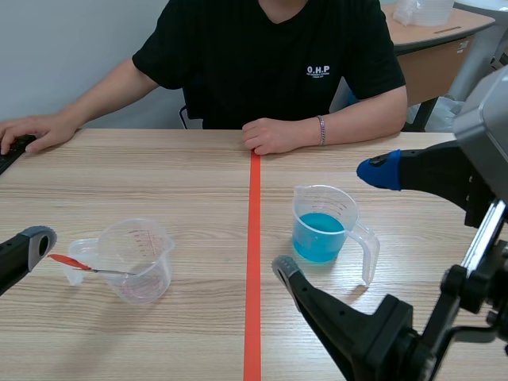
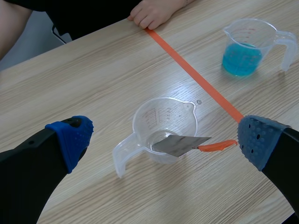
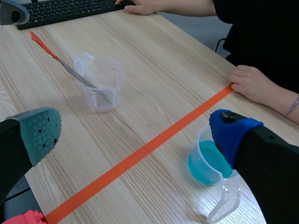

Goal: Do the redox reaction experiment.
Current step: 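Return to the home posture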

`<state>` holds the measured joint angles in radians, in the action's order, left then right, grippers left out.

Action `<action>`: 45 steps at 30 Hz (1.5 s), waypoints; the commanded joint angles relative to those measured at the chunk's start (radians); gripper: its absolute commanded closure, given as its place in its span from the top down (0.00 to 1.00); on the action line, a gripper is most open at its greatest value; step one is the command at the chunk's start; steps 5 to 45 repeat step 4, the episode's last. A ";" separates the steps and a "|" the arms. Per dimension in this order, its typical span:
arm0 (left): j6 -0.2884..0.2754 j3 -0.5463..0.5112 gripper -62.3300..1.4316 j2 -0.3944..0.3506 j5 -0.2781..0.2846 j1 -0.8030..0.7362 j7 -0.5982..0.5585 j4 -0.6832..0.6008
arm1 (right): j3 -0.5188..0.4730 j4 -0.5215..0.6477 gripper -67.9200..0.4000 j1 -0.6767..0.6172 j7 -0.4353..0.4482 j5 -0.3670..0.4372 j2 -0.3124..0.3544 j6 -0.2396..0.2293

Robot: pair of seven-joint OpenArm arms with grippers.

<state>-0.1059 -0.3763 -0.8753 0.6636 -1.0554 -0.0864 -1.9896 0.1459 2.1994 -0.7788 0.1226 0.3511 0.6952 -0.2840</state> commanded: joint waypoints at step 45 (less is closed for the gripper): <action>0.001 -0.005 1.00 0.007 0.006 -0.005 -0.020 -0.016 | -0.001 0.015 1.00 0.011 0.014 0.008 0.005 0.004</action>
